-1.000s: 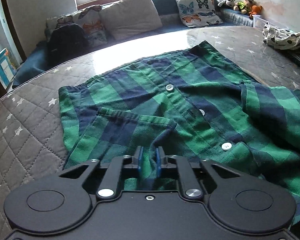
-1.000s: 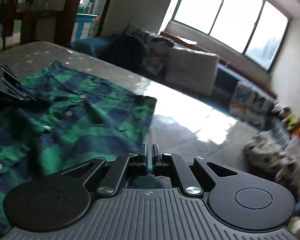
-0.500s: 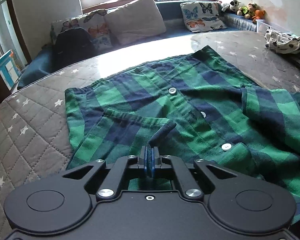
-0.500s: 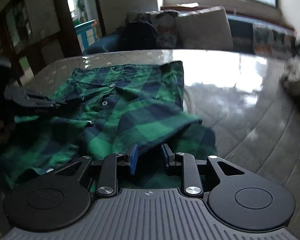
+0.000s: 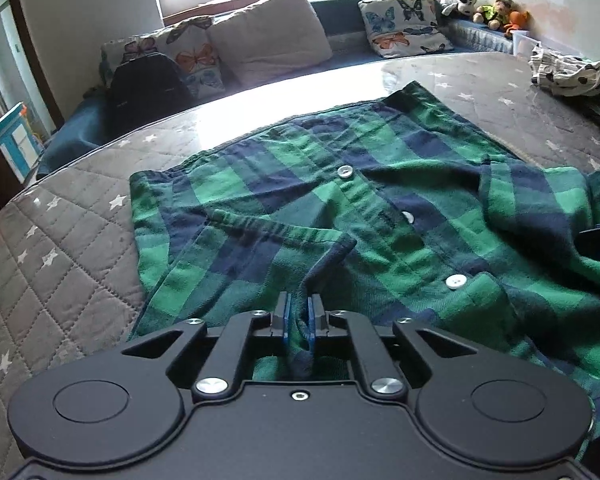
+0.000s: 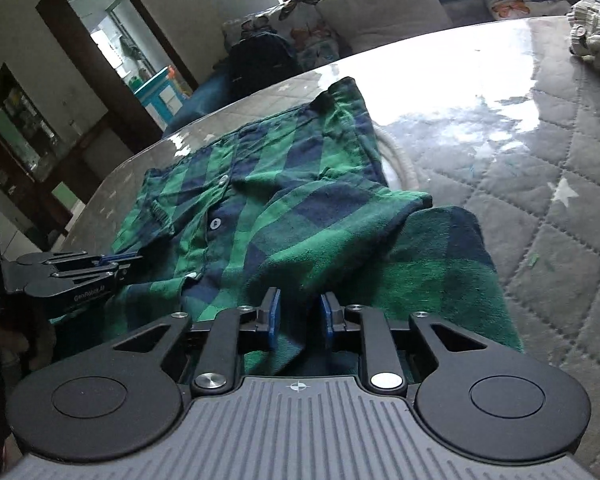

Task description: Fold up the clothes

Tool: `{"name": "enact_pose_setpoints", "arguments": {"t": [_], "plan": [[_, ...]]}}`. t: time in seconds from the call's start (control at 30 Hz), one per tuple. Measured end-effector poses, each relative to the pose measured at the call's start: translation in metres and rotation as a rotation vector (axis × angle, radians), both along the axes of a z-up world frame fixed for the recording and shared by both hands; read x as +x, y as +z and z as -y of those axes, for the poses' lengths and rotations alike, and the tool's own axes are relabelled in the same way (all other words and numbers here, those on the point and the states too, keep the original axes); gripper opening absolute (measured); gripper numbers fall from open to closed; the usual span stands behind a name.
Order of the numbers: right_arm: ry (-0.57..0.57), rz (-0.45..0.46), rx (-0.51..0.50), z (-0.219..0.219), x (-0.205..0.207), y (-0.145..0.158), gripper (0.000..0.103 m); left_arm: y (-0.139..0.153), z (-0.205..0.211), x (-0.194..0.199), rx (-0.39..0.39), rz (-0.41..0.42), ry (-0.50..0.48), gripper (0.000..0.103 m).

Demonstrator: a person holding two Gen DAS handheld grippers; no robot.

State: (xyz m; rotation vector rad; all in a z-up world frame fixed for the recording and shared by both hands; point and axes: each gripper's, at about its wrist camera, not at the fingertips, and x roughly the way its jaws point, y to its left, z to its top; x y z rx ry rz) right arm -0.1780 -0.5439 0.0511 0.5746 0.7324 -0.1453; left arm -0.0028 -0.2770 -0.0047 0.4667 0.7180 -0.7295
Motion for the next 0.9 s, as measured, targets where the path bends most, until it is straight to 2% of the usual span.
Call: {"name": "enact_pose_setpoints", "arguments": {"t": [0.03,0.07,0.23,0.3,0.47,0.57,0.8,0.9], "plan": [[-0.004,0.001,0.001,0.000,-0.001,0.000,0.023,0.001,-0.001,-0.001,-0.003,0.003,0.003,0.044],[-0.010,0.001,0.002,0.000,-0.003,0.000,0.023,0.001,-0.002,-0.002,-0.005,0.009,0.004,0.051],[-0.028,0.005,0.041,0.004,-0.007,-0.004,0.025,0.000,-0.003,-0.007,0.012,0.020,-0.023,0.051],[-0.032,0.008,0.051,0.004,-0.006,-0.005,0.026,-0.001,-0.002,-0.007,0.010,0.010,-0.025,0.044],[-0.046,0.006,0.051,0.001,-0.006,-0.003,0.029,-0.001,-0.001,-0.006,0.012,0.001,-0.037,0.014],[-0.072,0.006,0.045,0.000,-0.012,-0.002,0.029,-0.001,-0.004,-0.005,0.006,-0.001,-0.029,0.005],[-0.134,0.044,0.046,0.007,-0.018,-0.004,0.029,0.014,-0.019,0.000,-0.066,0.011,0.041,0.004],[-0.146,0.069,0.077,0.011,-0.013,-0.007,0.031,0.021,-0.025,-0.002,-0.087,0.020,0.059,0.004]]}}
